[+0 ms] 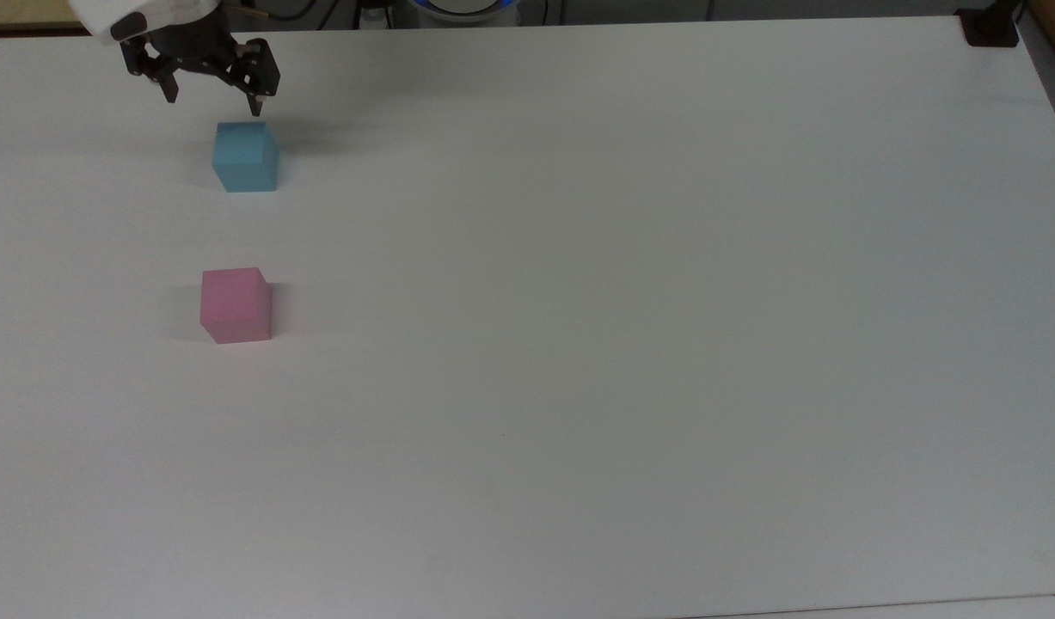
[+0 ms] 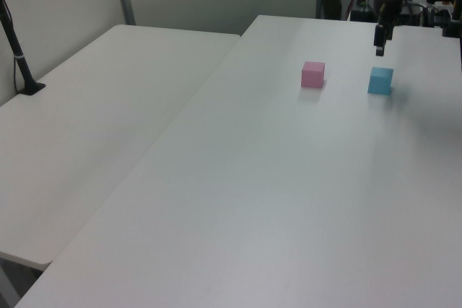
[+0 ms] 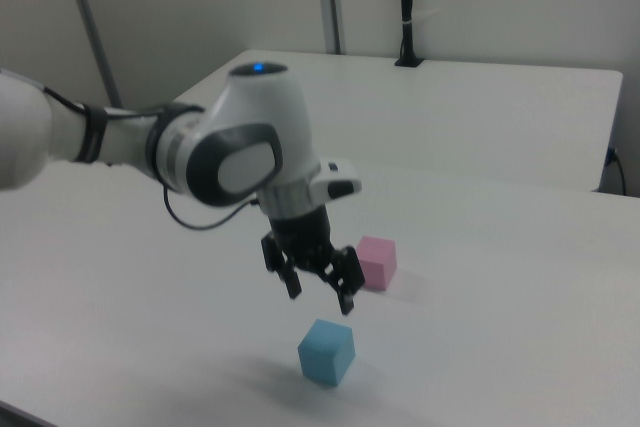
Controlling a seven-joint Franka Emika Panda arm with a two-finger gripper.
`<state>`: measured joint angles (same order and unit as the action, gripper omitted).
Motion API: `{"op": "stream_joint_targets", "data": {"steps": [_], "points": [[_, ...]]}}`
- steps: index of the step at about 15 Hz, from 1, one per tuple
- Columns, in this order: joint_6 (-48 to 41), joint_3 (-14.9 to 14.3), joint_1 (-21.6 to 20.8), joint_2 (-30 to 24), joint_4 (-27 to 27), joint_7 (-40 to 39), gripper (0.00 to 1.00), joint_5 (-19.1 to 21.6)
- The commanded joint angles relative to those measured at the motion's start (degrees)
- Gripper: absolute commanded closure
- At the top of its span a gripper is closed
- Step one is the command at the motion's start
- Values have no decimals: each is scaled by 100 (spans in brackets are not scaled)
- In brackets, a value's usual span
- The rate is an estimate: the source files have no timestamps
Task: Put blue cube on pink cube
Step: 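Move the open gripper over the light-blue cube and lower it, then close the gripper on the light-blue cube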
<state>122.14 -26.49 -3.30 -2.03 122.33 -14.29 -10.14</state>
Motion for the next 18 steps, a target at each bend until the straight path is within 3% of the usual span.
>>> {"op": "stream_joint_targets", "data": {"steps": [1,11,12,13,14,15,18], "points": [[450,-452,-251,-122,467,-520,0,-129],[1286,-462,-295,704,652,-680,0,-129],[1286,-462,-294,704,704,-680,6,-129],[1294,-462,-294,704,748,-680,22,-120],[1277,-462,-277,695,748,-628,53,-85],[1277,-462,-268,695,748,-610,70,-76],[1259,-462,-268,661,731,-601,71,-59]]}}
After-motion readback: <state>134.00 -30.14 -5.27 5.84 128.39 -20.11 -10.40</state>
